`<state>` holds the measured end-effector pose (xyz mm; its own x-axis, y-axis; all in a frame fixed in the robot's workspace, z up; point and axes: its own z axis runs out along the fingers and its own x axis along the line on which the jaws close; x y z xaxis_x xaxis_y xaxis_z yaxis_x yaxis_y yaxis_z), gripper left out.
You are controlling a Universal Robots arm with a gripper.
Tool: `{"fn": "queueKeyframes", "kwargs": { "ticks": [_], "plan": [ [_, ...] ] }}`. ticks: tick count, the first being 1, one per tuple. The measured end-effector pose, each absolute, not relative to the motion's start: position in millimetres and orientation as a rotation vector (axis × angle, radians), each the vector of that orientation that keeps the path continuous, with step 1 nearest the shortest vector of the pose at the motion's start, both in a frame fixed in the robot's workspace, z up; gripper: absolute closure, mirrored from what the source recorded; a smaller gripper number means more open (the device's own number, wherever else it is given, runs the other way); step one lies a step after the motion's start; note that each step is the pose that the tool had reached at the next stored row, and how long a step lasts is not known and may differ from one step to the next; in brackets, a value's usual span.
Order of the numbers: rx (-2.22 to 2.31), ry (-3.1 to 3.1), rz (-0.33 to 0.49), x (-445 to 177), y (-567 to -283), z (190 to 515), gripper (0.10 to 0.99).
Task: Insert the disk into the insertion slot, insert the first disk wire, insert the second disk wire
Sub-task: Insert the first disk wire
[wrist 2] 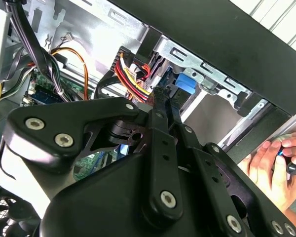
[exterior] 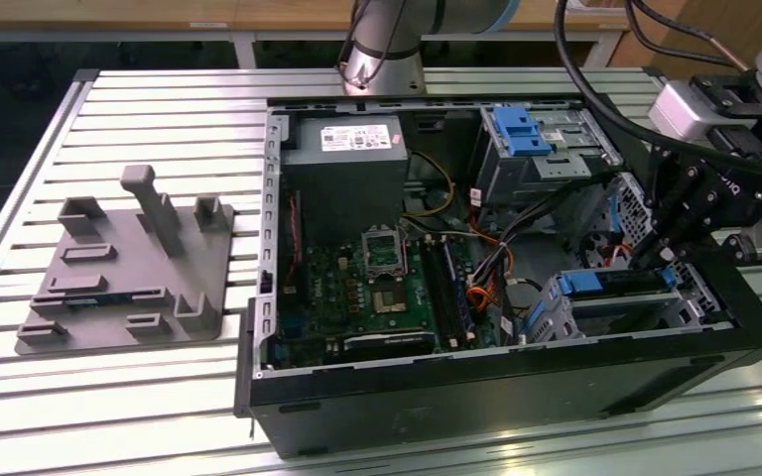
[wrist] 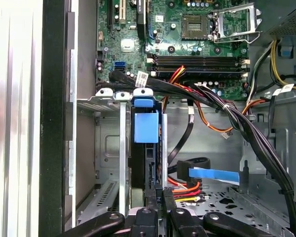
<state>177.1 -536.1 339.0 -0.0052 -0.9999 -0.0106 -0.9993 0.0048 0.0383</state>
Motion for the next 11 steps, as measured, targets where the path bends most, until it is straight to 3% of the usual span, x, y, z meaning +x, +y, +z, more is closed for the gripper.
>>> {"fn": "queueKeyframes", "kwargs": {
  "ticks": [11],
  "plan": [
    [2.202,-2.212,-0.053,177.1,-537.5,337.2,0.922]
  ]
}}
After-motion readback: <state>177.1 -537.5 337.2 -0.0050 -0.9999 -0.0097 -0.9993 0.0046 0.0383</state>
